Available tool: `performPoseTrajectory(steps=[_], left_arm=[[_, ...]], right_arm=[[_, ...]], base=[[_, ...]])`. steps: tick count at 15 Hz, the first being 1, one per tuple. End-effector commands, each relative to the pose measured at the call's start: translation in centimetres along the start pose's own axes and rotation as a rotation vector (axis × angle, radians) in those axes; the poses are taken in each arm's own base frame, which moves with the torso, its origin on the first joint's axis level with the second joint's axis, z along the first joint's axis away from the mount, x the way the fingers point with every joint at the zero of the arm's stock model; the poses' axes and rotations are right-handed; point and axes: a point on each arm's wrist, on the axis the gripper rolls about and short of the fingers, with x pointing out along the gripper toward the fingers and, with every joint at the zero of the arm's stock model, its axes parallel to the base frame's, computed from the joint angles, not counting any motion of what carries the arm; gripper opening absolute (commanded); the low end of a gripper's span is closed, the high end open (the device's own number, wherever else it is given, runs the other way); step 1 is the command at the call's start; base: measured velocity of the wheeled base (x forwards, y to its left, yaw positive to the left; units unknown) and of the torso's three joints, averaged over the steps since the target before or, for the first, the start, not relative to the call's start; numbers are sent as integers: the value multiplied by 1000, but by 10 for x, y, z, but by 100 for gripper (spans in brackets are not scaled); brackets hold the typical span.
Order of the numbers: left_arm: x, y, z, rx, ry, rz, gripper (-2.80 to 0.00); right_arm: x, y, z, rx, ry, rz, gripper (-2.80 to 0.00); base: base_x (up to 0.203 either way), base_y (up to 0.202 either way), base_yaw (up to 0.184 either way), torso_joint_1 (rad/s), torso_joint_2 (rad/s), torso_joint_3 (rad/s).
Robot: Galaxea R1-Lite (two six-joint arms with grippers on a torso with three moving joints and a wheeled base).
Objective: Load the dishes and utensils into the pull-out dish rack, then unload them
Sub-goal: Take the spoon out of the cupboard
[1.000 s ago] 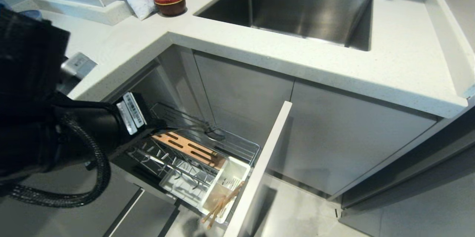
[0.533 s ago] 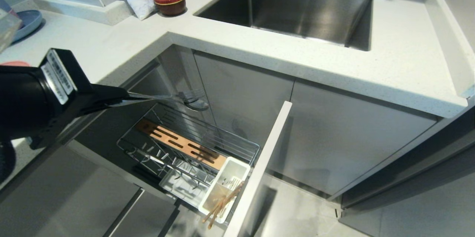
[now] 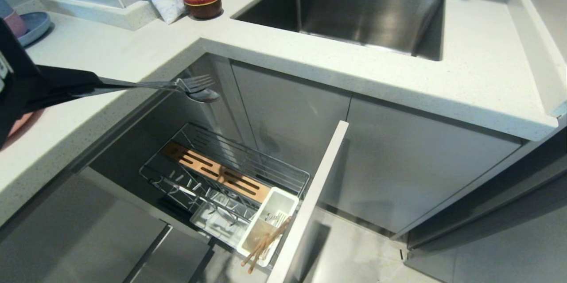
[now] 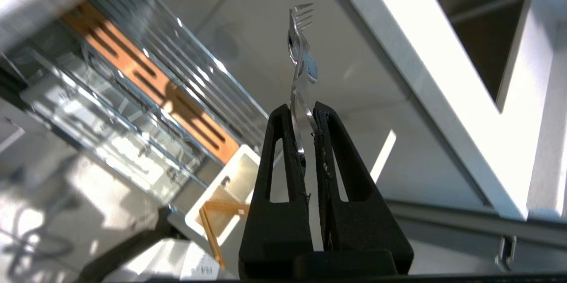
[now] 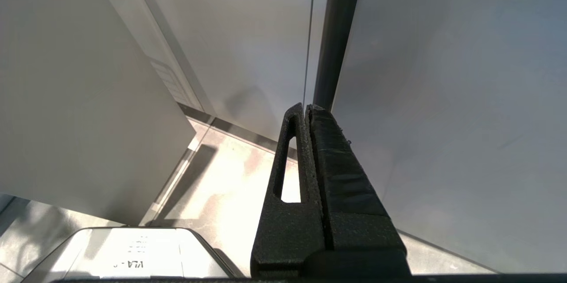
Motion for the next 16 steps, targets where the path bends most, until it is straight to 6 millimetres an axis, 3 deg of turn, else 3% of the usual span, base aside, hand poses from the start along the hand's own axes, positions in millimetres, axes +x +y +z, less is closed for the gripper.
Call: performPoseTrajectory(steps=[1, 8, 12, 16], left_arm=[[-9, 5, 12, -18, -61, 16, -280], [-34, 23, 45, -9, -303, 161, -280], [-47, 37, 51, -15, -422, 304, -280], [-44, 50, 52, -27, -500, 463, -280]], right_arm=[[0, 0, -1, 0, -2, 1, -280], [0, 0, -1, 0, -2, 1, -280], [0, 0, -1, 0, -2, -1, -280], [0, 0, -1, 0, -2, 0, -280]], base=[[0, 0, 0, 0, 0, 0], [0, 0, 0, 0, 0, 0], [0, 0, 0, 0, 0, 0], [0, 0, 0, 0, 0, 0]])
